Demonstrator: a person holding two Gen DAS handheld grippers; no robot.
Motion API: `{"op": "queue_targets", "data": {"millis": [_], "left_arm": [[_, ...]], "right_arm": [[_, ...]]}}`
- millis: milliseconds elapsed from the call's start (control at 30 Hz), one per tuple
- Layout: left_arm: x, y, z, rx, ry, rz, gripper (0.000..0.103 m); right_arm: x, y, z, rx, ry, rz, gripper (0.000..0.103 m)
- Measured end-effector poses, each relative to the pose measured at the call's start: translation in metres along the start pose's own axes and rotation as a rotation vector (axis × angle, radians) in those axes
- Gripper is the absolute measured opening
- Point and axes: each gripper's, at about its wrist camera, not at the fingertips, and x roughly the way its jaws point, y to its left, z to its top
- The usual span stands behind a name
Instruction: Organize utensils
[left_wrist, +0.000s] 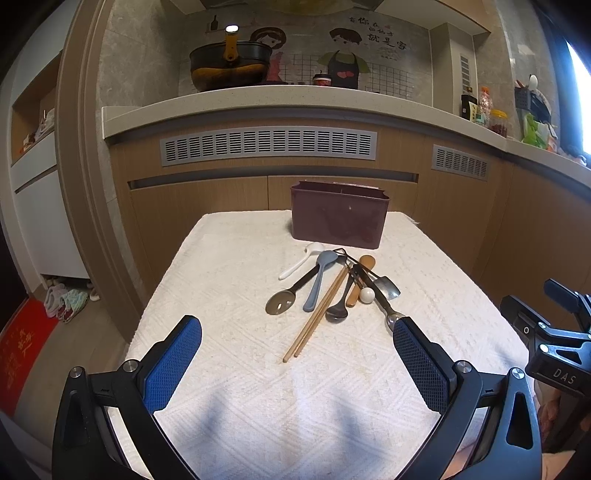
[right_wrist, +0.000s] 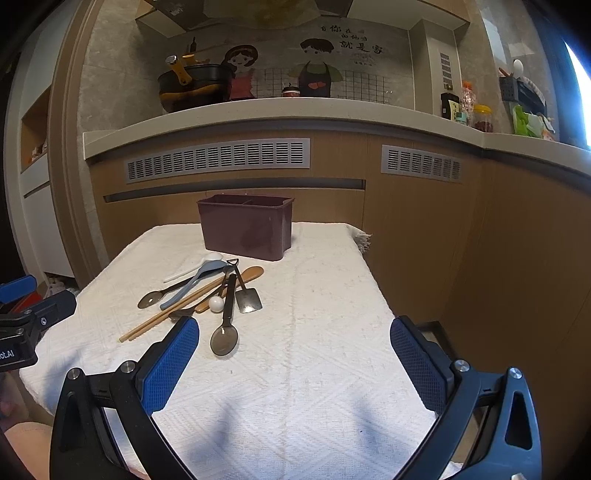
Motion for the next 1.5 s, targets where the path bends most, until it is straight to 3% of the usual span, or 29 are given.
{"op": "queue_targets", "data": {"millis": [1500], "left_arm": [[-0.0012, -0.0016, -0.0029, 0.001, 0.01, 0.002, 0.103]], "right_arm": [[-0.0012, -0.0033, -0.0019, 0.009, 0.008, -0.008, 0.103]]}}
